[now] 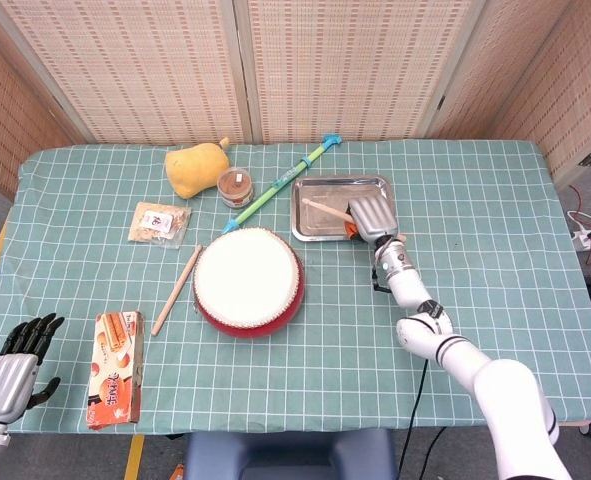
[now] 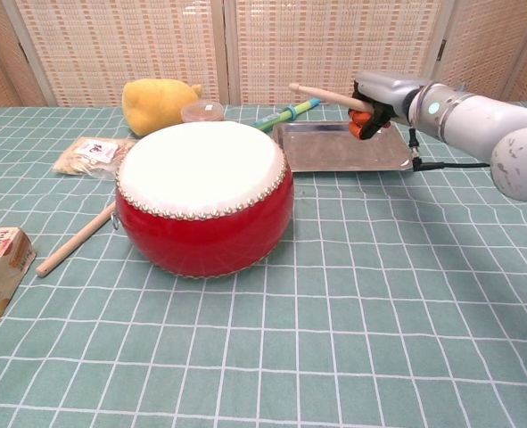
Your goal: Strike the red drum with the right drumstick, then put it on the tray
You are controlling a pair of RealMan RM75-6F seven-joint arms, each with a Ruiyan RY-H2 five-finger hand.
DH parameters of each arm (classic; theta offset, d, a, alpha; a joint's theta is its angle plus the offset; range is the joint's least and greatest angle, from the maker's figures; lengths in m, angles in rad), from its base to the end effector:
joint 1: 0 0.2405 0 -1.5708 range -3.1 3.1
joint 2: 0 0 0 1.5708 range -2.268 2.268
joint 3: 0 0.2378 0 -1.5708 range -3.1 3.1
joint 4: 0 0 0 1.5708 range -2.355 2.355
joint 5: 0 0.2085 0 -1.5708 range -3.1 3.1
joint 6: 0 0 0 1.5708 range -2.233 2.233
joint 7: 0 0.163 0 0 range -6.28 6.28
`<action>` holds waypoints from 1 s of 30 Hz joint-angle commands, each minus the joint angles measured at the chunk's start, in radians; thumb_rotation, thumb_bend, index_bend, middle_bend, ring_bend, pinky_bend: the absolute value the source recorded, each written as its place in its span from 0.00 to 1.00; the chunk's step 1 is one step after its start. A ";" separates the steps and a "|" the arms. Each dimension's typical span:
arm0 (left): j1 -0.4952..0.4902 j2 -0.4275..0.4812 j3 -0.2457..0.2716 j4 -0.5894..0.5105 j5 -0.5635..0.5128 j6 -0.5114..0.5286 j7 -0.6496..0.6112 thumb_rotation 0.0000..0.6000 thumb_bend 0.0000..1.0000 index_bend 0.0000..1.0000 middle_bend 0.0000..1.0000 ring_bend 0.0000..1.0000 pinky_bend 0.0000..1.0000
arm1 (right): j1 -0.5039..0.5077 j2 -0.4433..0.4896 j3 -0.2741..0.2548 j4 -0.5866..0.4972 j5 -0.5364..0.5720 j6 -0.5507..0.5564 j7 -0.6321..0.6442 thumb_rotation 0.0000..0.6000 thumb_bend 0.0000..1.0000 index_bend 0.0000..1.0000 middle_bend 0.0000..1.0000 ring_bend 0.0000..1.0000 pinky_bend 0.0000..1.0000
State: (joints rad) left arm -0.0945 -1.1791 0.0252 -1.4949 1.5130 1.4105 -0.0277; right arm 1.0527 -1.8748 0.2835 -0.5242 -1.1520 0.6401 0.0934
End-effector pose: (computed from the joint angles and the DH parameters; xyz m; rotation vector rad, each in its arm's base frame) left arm -0.3192 0.1857 0.1225 -1.4850 -0.9780 -0.7981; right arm -0.1378 -0.4907 -0.0249 1.6966 -0.9457 0.8691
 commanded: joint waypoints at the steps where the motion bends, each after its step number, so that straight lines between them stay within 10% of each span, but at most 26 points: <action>1: 0.003 0.004 0.000 -0.005 -0.009 -0.002 0.004 1.00 0.24 0.05 0.02 0.00 0.03 | 0.065 -0.090 -0.007 0.169 -0.051 -0.078 0.091 1.00 0.55 0.89 0.80 0.76 0.93; 19: 0.006 0.018 -0.004 -0.031 -0.031 -0.016 0.019 1.00 0.24 0.05 0.02 0.00 0.03 | 0.175 -0.180 -0.015 0.415 -0.093 -0.208 0.116 1.00 0.52 0.66 0.52 0.46 0.53; 30: 0.001 0.012 -0.005 -0.019 -0.032 -0.029 0.001 1.00 0.24 0.05 0.02 0.00 0.03 | 0.186 -0.186 0.027 0.422 -0.057 -0.238 0.050 1.00 0.43 0.22 0.26 0.15 0.23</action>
State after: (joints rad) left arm -0.0931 -1.1665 0.0204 -1.5141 1.4810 1.3821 -0.0266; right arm 1.2383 -2.0608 0.3069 -0.1027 -1.2129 0.4054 0.1468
